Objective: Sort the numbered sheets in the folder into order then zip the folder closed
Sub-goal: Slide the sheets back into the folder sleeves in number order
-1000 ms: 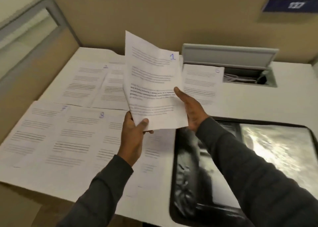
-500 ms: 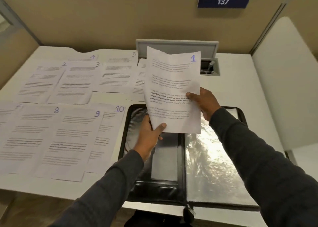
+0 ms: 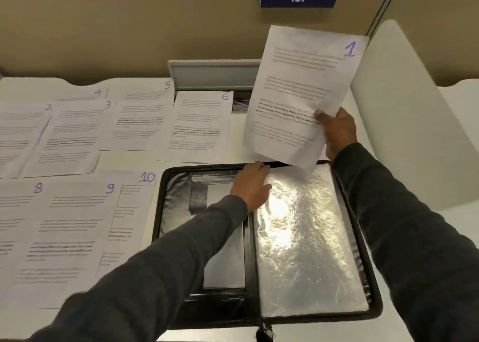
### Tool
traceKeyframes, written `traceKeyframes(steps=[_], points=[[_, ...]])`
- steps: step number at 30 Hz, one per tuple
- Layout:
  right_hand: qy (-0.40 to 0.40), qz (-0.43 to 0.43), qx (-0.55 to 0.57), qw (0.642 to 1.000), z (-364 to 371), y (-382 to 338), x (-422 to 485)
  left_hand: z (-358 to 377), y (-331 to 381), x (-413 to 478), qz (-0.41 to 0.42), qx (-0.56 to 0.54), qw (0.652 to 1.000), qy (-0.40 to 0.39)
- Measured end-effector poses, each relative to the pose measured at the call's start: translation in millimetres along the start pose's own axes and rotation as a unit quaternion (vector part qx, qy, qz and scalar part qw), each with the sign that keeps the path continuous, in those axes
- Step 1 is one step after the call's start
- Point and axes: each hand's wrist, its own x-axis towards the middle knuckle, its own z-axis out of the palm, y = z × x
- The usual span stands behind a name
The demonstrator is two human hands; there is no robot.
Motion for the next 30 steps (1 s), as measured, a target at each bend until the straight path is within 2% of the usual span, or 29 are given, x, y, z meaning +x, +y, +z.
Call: traceKeyframes(steps=[3, 8, 14, 19, 30], points=[[-0.005, 0.001, 0.020, 1.000, -1, -3, 7, 9, 5, 24, 0.020, 0.076, 0.997, -0.008], [-0.013, 0.013, 0.059, 0.998, 3, -4, 11, 16, 9, 41, 0.003, 0.113, 0.994, 0.001], [-0.026, 0.024, 0.097, 0.995, 7, -1, 14, 11, 12, 44, 0.003, 0.051, 0.997, 0.058], [-0.038, 0.026, 0.117, 0.992, 10, -2, 16, 13, 8, 40, 0.041, 0.022, 0.995, 0.092], [-0.048, 0.035, 0.147, 0.987, 18, -3, 17, 7, 15, 30, 0.086, -0.054, 0.988, 0.113]])
